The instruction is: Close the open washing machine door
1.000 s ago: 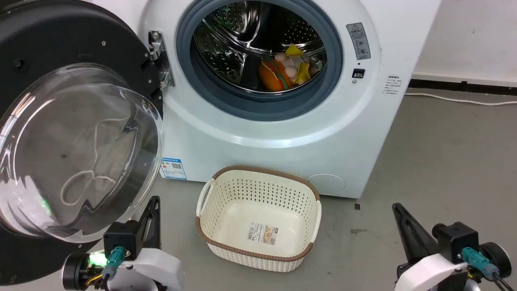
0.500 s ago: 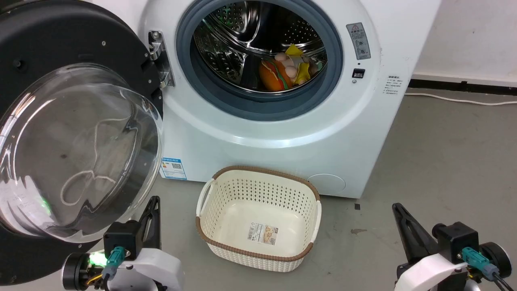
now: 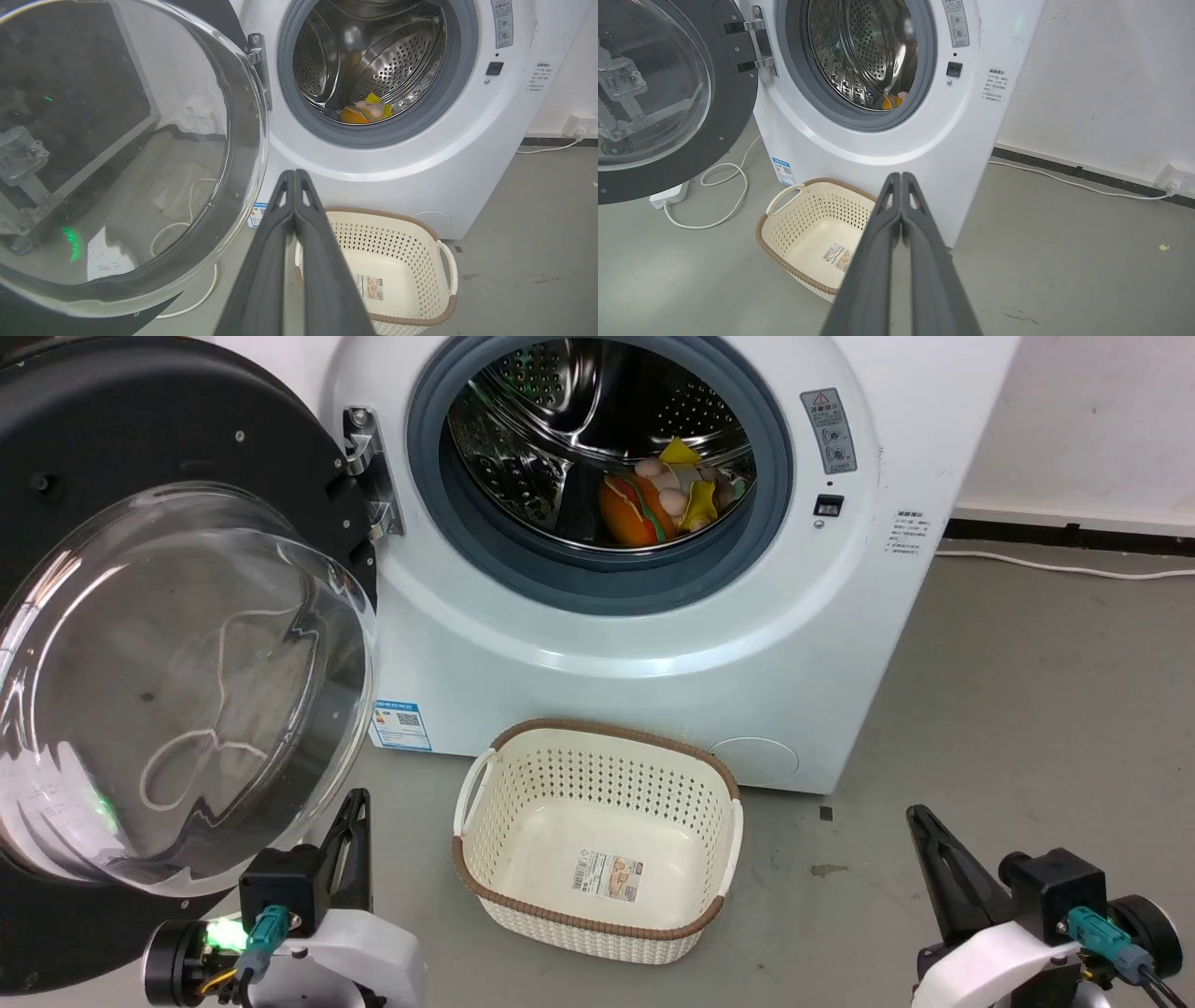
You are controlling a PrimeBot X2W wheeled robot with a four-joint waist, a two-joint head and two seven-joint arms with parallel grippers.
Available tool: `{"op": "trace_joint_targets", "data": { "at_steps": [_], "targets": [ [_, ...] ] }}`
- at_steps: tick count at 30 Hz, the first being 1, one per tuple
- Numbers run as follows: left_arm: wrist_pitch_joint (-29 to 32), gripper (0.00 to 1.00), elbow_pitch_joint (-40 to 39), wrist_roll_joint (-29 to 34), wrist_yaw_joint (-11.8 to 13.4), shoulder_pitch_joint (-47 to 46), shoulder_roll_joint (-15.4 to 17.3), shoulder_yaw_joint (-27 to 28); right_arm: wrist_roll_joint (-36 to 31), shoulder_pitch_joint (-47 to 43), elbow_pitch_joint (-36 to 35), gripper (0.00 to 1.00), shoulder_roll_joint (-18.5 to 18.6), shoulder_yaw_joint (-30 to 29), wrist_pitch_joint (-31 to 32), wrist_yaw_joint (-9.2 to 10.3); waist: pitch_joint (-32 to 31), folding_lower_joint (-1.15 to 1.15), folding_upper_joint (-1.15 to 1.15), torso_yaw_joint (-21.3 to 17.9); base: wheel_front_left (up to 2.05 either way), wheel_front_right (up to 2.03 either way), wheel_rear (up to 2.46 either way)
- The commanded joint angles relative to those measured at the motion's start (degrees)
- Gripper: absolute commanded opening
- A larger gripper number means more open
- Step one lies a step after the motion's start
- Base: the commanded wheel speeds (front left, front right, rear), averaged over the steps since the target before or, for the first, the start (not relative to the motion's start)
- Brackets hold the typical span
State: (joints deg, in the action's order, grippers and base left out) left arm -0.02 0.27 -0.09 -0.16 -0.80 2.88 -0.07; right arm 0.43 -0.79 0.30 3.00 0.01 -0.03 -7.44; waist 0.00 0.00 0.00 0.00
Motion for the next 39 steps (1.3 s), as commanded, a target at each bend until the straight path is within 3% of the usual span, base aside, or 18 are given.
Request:
{"op": "trace_joint_targets", "data": {
  "at_steps": [1, 11, 12, 27, 39],
  "targets": [
    [0.02, 0.00, -0.27, 0.09, 0.16, 0.80, -0.01, 0.07, -0.43, 0.79, -0.30, 0.00, -0.13, -0.01, 0.03, -0.05, 0.00, 0.00, 0.00, 0.00, 0.00, 0.00, 0.00],
    [0.02, 0.00, -0.27, 0.09, 0.16, 0.80, -0.01, 0.07, -0.43, 0.79, -0.30, 0.00, -0.13, -0.01, 0.03, -0.05, 0.00, 0.00, 0.00, 0.00, 0.00, 0.00, 0.00],
    [-0.01, 1.00, 0.00, 0.00, 0.00, 0.00, 0.00, 0.00, 0.01, 0.00, 0.00, 1.00, 0.00, 0.01, -0.01, 0.00, 0.00, 0.00, 0.00, 0.00, 0.00, 0.00, 0.00],
    [-1.26, 1.00, -0.22, -0.29, -0.31, 0.00, 0.00, -0.24, 1.33, -0.18, 0.12, 1.00, -0.01, -0.63, -1.26, 0.00, 0.00, 0.00, 0.00, 0.42, 0.00, 0.00, 0.00],
    [-2.70, 1.00, -0.54, -0.53, -0.74, 0.13, 0.00, -0.34, 1.94, -0.61, 0.05, 1.00, -0.02, -0.24, -2.70, -0.01, -0.21, 0.00, 0.00, 2.93, 0.00, 0.00, 0.00]
  ]
}}
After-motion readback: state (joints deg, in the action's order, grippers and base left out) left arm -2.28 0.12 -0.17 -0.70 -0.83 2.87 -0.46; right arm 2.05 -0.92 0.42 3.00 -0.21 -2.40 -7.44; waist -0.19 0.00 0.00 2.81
